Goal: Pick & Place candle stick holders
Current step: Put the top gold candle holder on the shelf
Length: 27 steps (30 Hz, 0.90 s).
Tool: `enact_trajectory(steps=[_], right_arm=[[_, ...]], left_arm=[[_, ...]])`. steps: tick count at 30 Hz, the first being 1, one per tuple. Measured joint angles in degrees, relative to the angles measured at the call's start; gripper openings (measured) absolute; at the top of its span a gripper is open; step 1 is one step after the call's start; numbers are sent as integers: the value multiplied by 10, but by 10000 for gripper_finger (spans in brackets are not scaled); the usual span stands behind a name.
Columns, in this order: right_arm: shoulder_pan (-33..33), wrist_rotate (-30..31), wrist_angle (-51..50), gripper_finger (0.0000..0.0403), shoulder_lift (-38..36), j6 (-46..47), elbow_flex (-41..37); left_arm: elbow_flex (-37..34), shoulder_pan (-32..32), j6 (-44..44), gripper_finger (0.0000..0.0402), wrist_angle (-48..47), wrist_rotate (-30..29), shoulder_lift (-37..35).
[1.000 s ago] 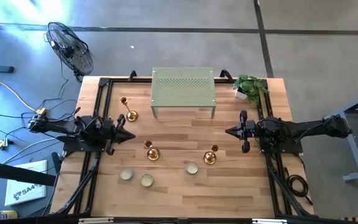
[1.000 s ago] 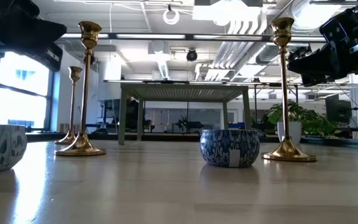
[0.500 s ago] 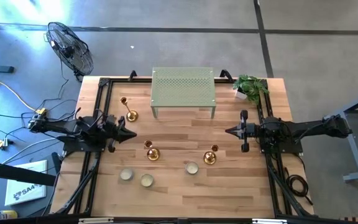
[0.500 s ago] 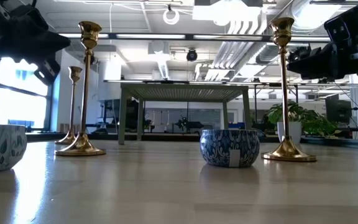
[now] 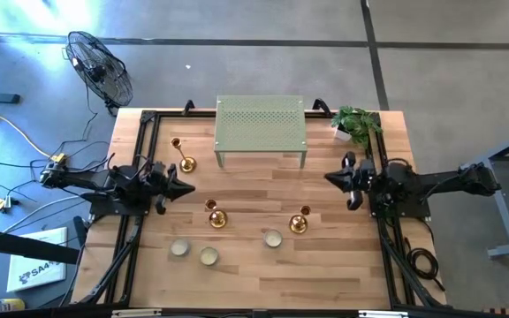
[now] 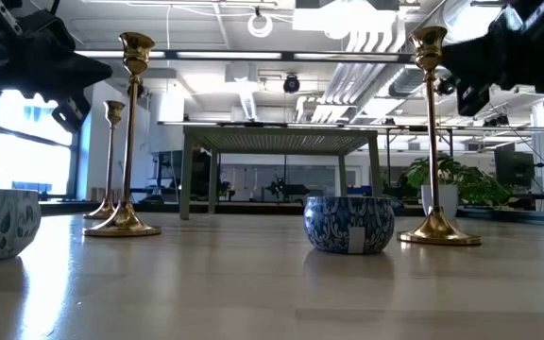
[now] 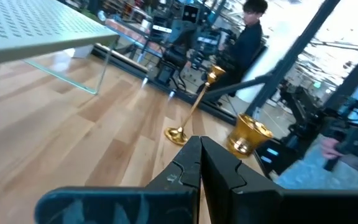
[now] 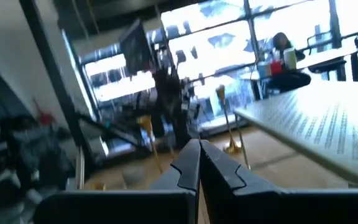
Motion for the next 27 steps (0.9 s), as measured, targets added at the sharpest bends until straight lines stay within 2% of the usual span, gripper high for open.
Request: enact_trajectory(steps=[6, 9, 13, 21, 27], right_arm=[[0, 79, 49, 3, 0, -24, 0], [0, 126, 67, 3, 0, -31, 0], [0, 200, 77, 3, 0, 14, 0], [0, 190, 70, 10, 0, 50, 0], [0, 198, 68, 44, 0, 46, 0]], left_arm=[[0, 0, 0, 0, 3, -72, 0], [0, 0, 0, 0, 4, -76, 0], [0, 0, -1, 0, 7, -77, 0], [0, 0, -41, 6, 7, -85, 0], [-1, 0, -106, 33, 7, -96, 0]])
